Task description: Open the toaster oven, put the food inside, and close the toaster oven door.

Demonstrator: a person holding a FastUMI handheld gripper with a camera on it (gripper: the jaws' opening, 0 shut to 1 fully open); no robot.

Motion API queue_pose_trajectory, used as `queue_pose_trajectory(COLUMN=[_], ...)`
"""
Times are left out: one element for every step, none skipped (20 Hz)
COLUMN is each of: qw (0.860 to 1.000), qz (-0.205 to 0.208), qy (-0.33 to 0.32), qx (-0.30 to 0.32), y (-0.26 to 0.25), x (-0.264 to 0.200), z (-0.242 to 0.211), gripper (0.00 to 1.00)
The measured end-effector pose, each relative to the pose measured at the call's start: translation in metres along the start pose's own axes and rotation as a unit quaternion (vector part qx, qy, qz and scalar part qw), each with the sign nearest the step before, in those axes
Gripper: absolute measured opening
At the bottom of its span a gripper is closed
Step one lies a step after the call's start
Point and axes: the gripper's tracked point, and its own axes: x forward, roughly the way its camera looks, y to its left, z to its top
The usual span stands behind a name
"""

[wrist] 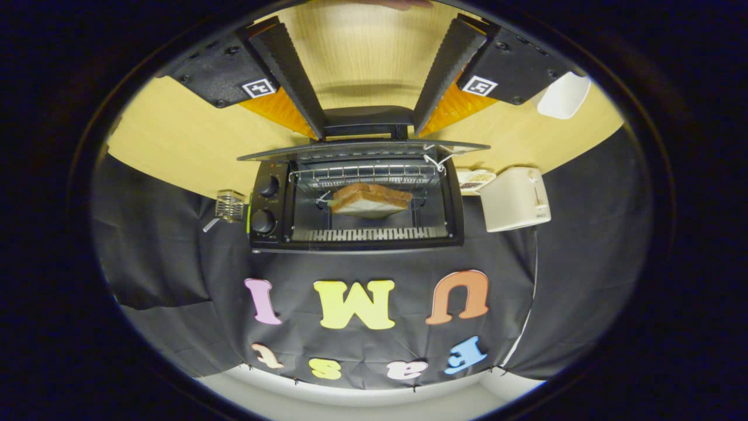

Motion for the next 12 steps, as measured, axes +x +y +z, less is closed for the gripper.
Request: queue_pose_trajectory(qw=[1.0, 1.0, 0.999, 0.999, 0.998, 0.998, 0.998, 0.998, 0.998, 0.998, 0.998, 0.997], qz=[0.001, 0.002, 0.003, 0.004, 0.006, 0.007, 0.007, 0.007, 0.007, 0.008, 0.011, 0.013], qy=[-0.013, -0.025, -0.038, -0.048, -0.056, -0.061, -0.065, -0.066, -0.067, -0.068, -0.068, -0.069], qx=[-0.003, -0.007, -0.011, -0.013, -0.013, -0.013, -0.012, -0.009, -0.006, -0.006, -0.01, -0.014], y=[0.0, 0.001, 0.001, 0.002, 0.002, 0.002, 0.002, 0.003, 0.003, 0.003, 0.004, 0.008], x=[0.0, 0.0, 0.0, -0.001, 0.002, 0.003, 0.005, 0.007, 0.009, 0.011, 0.015, 0.022], z=[0.005, 0.011, 0.017, 0.024, 0.03, 0.037, 0.044, 0.05, 0.056, 0.062, 0.069, 0.079], gripper=[1.0, 1.0, 1.0, 1.0, 1.0, 1.0, 1.0, 1.0, 1.0, 1.0, 1.0, 1.0])
